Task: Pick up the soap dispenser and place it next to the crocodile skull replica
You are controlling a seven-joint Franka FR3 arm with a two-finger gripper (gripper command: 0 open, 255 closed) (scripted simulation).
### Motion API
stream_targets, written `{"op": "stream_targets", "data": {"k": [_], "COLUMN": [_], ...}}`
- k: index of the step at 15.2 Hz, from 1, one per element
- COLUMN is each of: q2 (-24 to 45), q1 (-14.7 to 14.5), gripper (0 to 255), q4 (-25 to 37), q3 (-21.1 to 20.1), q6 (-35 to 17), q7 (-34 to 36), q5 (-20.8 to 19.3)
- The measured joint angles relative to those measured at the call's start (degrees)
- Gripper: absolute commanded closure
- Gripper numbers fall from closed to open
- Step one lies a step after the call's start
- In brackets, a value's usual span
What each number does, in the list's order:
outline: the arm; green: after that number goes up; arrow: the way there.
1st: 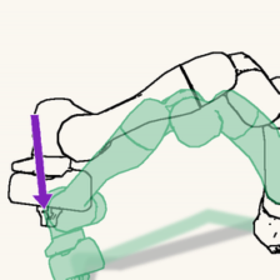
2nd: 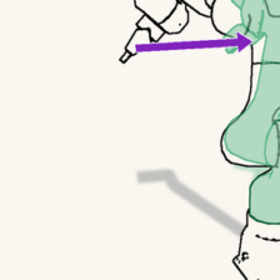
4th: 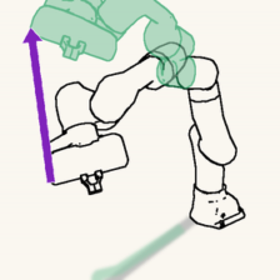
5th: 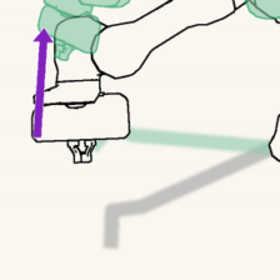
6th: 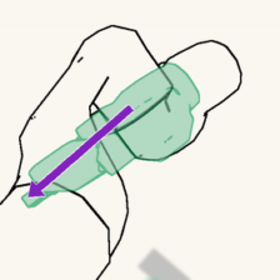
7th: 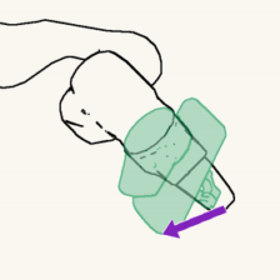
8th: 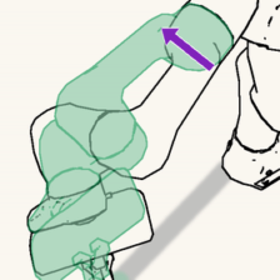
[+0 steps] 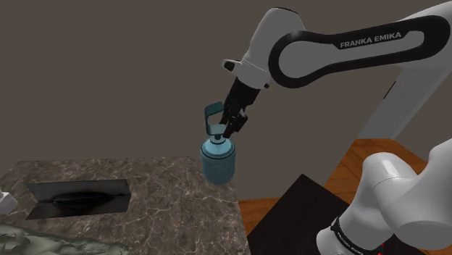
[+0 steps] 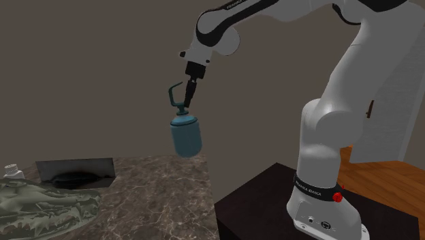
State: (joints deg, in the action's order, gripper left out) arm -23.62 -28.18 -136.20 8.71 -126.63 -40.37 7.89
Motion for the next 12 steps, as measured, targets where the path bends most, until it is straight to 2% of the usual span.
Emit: {"op": "stream_targets", "data": {"k": [12], "q2": [-1.22], "q1": [0.22], "gripper": [255], "q4": [8.19], "q3": [-0.32], "q6": [9.31], "q7": [1.61], "q5": [-0.85]}}
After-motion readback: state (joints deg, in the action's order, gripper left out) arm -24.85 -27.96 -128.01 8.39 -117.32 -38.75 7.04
